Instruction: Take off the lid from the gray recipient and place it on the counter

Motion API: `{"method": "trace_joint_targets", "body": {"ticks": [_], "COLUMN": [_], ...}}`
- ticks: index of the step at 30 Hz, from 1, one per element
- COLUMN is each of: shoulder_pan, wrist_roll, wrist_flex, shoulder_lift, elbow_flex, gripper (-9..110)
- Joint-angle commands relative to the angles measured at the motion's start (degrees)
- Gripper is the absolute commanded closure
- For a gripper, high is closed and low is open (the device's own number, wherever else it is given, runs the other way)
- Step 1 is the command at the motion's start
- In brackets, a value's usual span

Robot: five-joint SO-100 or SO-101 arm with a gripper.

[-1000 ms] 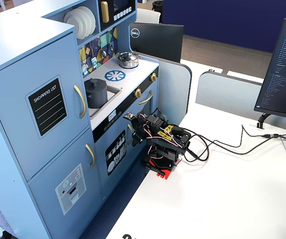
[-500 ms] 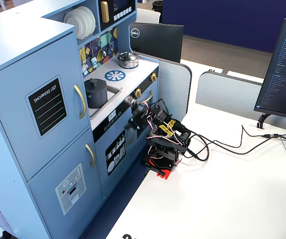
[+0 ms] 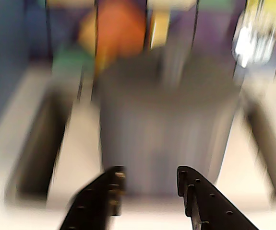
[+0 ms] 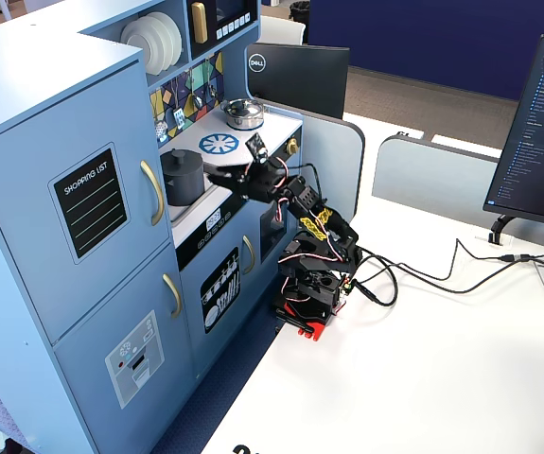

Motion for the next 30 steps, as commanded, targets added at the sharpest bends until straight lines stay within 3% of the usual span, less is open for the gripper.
{"method": "trace_joint_targets", "body": {"ticks": [1, 15, 30], "shoulder_pan": [1.1, 2.4, 4.0], "wrist_roll": [1.8, 2.7, 4.0], "wrist_flex": [-7.9, -24.6, -26.8], "shoulder_lift": [-5.5, -21.6, -32.7], "elbow_flex": [-6.1, -9.2, -15.5], "gripper": [85, 84, 86]}}
